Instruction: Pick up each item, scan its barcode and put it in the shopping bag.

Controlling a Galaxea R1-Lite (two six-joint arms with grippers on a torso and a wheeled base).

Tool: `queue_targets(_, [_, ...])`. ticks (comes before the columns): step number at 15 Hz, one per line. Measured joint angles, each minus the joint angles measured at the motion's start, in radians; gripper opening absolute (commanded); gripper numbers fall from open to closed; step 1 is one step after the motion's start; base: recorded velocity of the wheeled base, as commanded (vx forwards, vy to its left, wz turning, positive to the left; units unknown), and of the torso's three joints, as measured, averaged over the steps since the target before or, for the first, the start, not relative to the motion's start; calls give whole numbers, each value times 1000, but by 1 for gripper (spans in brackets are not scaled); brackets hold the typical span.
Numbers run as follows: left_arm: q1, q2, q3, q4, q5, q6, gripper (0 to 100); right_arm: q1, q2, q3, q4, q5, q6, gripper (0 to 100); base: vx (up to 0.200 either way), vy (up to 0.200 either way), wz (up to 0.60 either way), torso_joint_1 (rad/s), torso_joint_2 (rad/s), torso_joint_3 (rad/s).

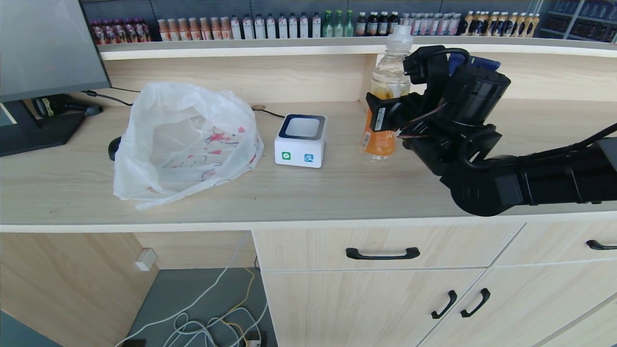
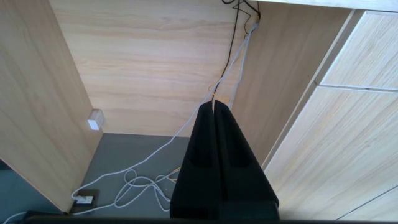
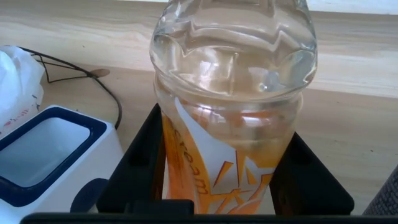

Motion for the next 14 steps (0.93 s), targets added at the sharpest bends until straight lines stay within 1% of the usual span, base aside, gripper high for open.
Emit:
queue_targets(4, [0, 0, 0, 0, 0, 0, 0, 0, -43, 17, -3, 1, 0, 0, 0, 0, 0, 0, 0, 0])
queue_targets(6, [0, 0, 0, 0, 0, 0, 0, 8, -89, 61, -3, 12, 5, 0, 0, 0, 0, 0, 0, 0])
queue_targets(9, [0, 0, 0, 0, 0, 0, 0, 28, -206, 215, -5, 33, 13, 0, 0, 0, 0, 0, 0, 0])
queue_targets(11, [0, 0, 0, 0, 0, 0, 0, 48, -315, 355, -7, 34, 20, 0, 0, 0, 0, 0, 0, 0])
queue_targets(12, [0, 0, 0, 0, 0, 0, 0, 67, -364, 408, -9, 34, 30, 0, 0, 0, 0, 0, 0, 0])
queue_targets(14, [0, 0, 0, 0, 0, 0, 0, 144, -473, 516, -11, 31, 56, 0, 0, 0, 0, 0, 0, 0])
